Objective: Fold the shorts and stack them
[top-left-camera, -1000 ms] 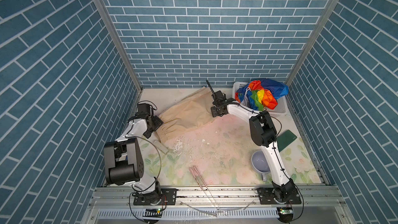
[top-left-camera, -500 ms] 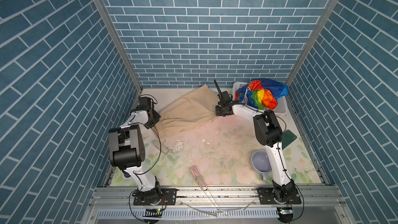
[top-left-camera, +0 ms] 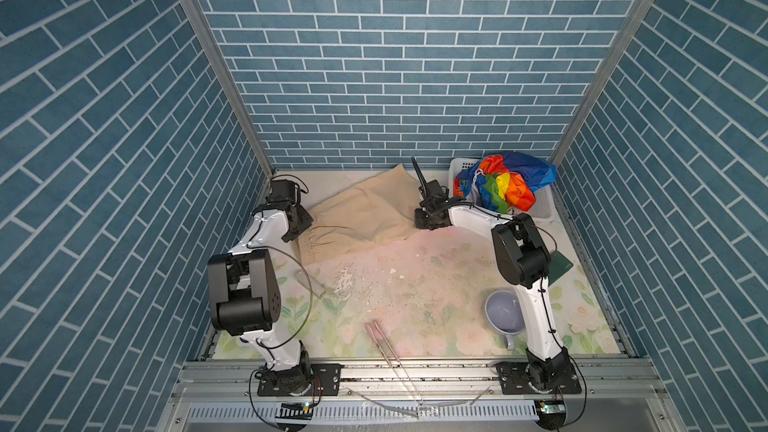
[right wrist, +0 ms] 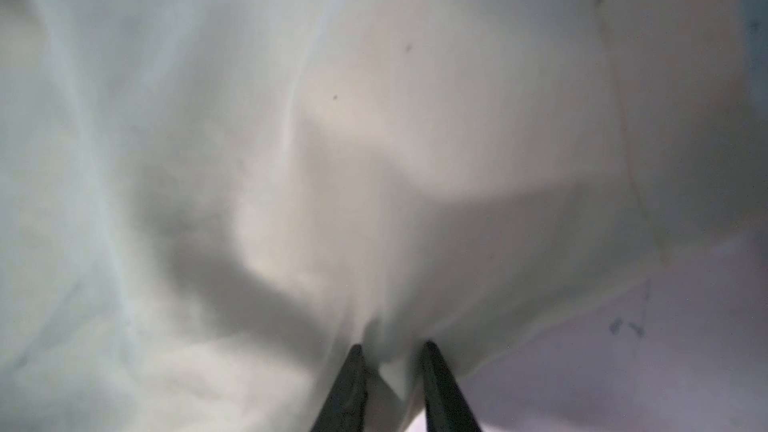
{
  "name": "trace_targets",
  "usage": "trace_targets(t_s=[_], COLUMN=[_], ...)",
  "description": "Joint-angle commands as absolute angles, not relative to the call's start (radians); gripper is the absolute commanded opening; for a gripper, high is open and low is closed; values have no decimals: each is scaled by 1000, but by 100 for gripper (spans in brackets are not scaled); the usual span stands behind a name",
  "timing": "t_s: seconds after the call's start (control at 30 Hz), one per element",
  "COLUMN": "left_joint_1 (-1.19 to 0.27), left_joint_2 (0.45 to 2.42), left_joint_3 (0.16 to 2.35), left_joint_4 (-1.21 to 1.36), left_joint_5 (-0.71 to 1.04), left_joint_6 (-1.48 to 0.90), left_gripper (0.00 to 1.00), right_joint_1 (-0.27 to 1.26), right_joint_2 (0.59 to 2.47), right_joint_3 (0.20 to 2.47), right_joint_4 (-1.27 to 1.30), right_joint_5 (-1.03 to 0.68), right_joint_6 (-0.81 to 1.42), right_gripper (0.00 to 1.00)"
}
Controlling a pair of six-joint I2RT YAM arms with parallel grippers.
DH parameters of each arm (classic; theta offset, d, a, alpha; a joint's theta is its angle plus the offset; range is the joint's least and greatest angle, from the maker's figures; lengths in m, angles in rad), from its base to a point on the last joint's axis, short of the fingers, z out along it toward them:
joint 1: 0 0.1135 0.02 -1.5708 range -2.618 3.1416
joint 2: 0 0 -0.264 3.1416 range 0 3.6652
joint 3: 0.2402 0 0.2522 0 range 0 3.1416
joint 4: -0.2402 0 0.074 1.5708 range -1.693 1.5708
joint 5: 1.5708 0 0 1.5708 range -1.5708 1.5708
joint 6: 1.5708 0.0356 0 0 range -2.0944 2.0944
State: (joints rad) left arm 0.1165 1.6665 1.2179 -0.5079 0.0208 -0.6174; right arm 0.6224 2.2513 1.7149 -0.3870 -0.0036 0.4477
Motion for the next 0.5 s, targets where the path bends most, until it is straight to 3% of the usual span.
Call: trace_targets(t_s=[0.0,0.1,0.27,0.37,0.47], left_joint_1=[90,87,90,110,161], left_joint_2=[1643,1643,1588,1597,1654], left_joint_3=[1211,1200,1167,1177,1191], left_joint_4=[-552,-591,-622,-599,-519], left_joint_5=[-17,-43,-170,-204,-135], left_joint_6=[-585,-583,-588,-581,-583], left_gripper=[30,36,64,69,68], right_joint_1=[674,690,684,658,627], right_joint_2=[2158,2128,2112,2115,2104], right_joint_3=[1717,1711,1680,1666,1631], right_joint_4=[-468,-458,-435,-417,-381], right_joint_5=[74,72,49,-21,-81], right_joint_6=[401,403,407,424,451], right_gripper=[34,38,51,54,54])
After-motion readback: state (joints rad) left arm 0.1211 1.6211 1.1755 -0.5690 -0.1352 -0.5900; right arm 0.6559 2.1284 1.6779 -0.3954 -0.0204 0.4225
